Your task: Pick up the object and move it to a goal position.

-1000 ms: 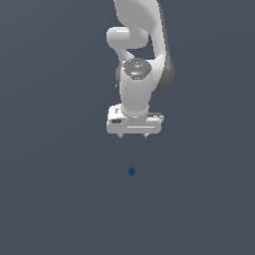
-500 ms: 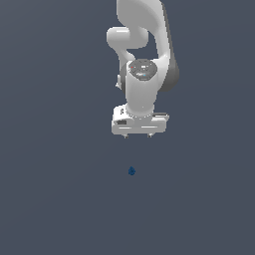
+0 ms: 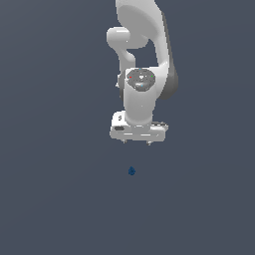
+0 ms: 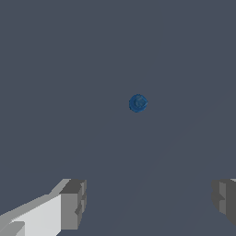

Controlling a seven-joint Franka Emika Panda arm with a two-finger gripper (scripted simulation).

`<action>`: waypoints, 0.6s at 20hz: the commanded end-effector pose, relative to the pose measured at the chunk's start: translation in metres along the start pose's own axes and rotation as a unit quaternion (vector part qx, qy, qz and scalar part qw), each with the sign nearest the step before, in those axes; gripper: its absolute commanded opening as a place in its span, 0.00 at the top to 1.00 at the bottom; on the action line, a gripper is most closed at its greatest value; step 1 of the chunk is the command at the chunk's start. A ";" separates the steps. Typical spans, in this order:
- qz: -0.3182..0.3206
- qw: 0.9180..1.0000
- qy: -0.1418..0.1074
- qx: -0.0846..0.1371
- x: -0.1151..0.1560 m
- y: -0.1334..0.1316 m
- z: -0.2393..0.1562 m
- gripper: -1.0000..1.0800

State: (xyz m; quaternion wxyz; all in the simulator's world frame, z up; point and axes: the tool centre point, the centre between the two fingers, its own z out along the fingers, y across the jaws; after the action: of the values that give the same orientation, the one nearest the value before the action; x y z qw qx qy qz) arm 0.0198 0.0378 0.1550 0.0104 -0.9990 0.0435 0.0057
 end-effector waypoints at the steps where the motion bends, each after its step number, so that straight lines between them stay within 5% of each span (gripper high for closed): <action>1: 0.025 1.000 0.000 0.000 0.009 0.001 0.006 0.04; 12: 0.160 0.987 0.005 -0.005 0.054 0.010 0.043 0.04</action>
State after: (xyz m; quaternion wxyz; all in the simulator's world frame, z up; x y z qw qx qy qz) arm 0.0668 0.0257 0.1159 0.0053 -0.9826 0.1859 0.0035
